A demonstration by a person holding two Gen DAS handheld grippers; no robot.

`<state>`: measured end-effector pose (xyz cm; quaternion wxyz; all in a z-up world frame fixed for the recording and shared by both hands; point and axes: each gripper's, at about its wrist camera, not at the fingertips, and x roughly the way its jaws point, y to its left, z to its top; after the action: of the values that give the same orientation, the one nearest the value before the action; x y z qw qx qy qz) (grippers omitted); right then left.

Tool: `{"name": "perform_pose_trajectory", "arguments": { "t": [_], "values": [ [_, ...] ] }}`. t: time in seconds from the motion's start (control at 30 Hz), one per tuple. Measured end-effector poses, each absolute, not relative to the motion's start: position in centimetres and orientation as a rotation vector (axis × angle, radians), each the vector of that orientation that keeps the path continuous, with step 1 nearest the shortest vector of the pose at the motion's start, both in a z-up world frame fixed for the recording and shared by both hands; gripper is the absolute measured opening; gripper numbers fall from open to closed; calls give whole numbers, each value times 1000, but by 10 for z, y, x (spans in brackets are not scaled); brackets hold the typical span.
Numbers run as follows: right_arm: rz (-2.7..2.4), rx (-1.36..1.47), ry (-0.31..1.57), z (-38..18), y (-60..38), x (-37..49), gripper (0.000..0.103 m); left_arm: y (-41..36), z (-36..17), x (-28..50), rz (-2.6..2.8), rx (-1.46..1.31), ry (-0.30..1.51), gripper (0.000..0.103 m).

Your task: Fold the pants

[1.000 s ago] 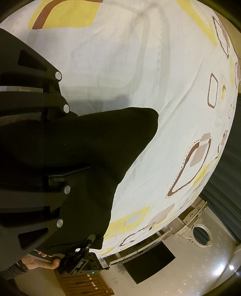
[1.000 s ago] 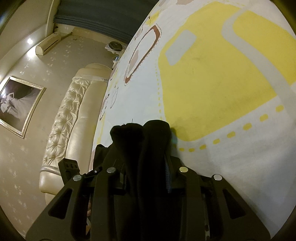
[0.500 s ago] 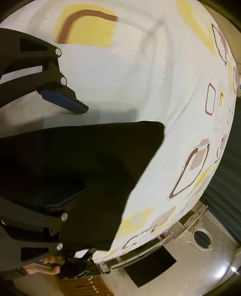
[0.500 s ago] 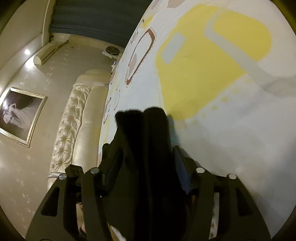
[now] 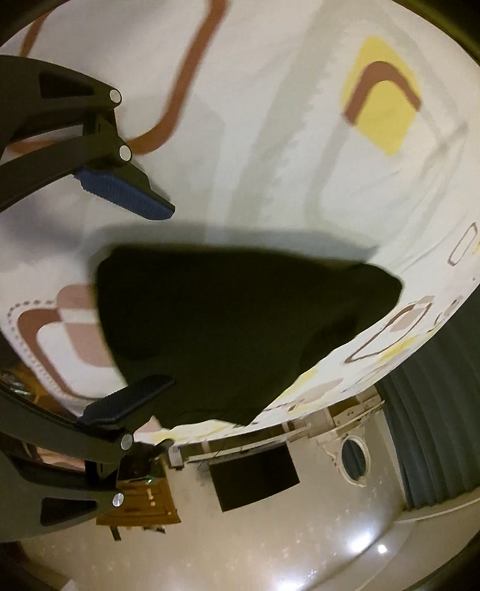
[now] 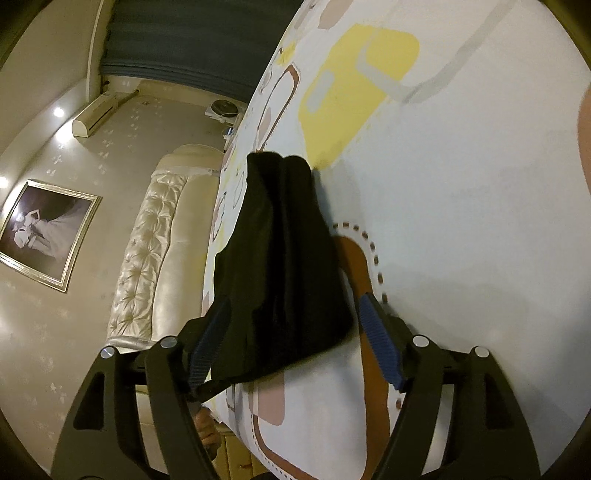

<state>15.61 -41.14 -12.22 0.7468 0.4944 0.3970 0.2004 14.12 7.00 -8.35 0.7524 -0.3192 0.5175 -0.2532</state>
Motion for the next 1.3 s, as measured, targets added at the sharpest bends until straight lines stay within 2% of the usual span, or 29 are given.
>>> {"name": "perform_pose_trajectory", "arguments": {
  "t": [0.5, 0.57, 0.6, 0.67, 0.77, 0.87, 1.3],
  "values": [
    [397, 999, 907, -123, -382, 173, 78, 49, -92, 150, -573, -723, 1115, 86],
    [394, 963, 922, -123, -376, 177, 77, 42, -90, 150, -565, -684, 1107, 80],
    [386, 931, 939, -122, -371, 179, 75, 40, -90, 150, -545, -653, 1105, 75],
    [386, 908, 976, -126, -366, 183, 46, 38, -91, 147, -522, -613, 1095, 64],
    [404, 922, 973, -128, -366, 182, 39, 41, -91, 144, -505, -604, 1086, 54],
    [418, 960, 961, -129, -369, 178, 36, 40, -88, 143, -497, -581, 1077, 49],
    [435, 972, 941, -121, -370, 169, 33, 32, -81, 142, -466, -530, 1074, 42]
  ]
}}
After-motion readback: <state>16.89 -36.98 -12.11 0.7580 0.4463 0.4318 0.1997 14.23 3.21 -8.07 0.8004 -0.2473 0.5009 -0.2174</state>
